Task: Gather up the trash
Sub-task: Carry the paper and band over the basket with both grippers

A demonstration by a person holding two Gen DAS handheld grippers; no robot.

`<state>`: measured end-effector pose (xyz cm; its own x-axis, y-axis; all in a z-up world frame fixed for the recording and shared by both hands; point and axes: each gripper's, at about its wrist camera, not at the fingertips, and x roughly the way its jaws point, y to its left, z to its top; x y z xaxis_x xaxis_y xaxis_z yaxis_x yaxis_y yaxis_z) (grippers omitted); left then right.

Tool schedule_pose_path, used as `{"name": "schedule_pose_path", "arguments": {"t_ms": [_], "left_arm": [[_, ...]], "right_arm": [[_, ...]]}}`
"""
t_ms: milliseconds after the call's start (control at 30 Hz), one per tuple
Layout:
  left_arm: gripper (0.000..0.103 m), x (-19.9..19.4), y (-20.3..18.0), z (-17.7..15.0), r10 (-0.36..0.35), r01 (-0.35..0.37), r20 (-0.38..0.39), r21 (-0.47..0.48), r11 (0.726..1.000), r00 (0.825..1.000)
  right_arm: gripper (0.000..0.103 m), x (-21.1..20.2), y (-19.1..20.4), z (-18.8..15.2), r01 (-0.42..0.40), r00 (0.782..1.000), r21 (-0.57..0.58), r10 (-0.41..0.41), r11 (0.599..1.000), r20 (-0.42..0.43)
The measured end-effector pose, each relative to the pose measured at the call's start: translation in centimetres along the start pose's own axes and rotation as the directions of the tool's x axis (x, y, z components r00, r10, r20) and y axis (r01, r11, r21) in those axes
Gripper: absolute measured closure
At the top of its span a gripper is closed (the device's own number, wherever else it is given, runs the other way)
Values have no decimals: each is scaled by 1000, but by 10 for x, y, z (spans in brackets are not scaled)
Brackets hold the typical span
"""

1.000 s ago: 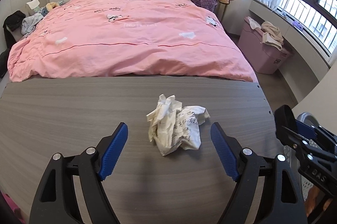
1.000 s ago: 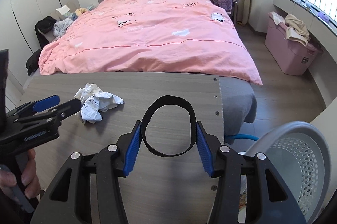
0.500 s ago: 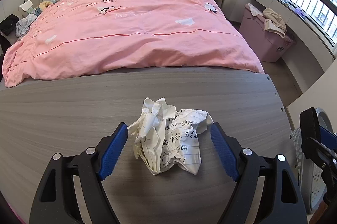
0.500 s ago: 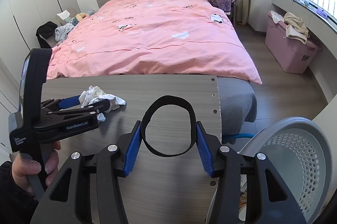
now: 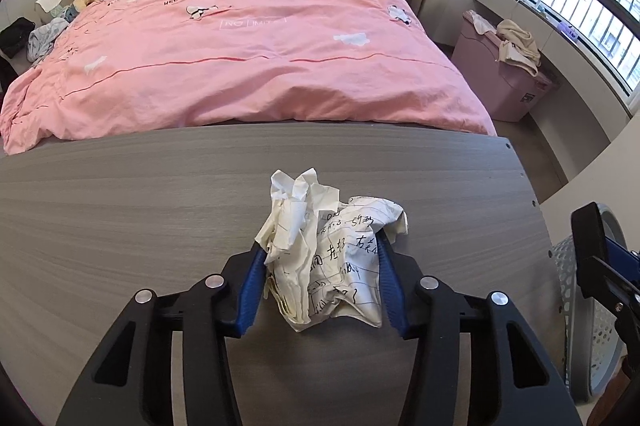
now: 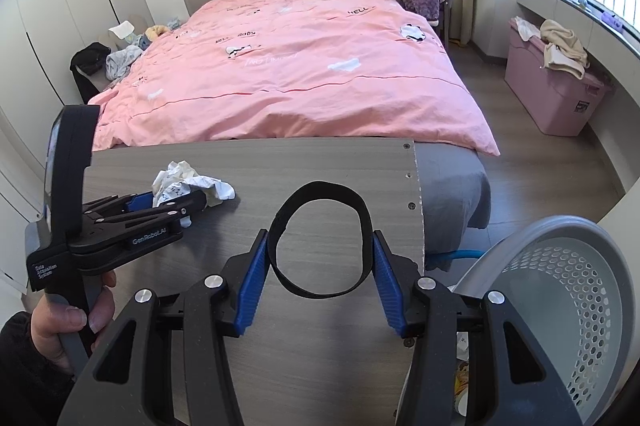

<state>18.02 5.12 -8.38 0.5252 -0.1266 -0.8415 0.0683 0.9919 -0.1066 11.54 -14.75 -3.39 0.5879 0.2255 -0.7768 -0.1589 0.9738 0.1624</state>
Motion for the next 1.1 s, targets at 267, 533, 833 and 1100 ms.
{"name": "schedule_pose_path", "arguments": {"t_ms": [267,533,833,1100], "left_arm": [[54,-47,-10,-12,8,-11,92,31,999,996],[54,-84,-34,-23,-9,-4,155,81,997,988],[54,-106,-99,-36,-99,62,182,199,978,978],[54,-106,-178,-48,-180,123,157,317,940,971]], "right_arm": [[54,-13,0,-7,2,1000,6,-2,1000,19],[54,-39,-9,-20,15,998,36,-17,999,57],[54,-79,-52,-43,80,991,106,-90,991,102],[54,-119,-112,-75,169,973,197,-195,966,122]]}}
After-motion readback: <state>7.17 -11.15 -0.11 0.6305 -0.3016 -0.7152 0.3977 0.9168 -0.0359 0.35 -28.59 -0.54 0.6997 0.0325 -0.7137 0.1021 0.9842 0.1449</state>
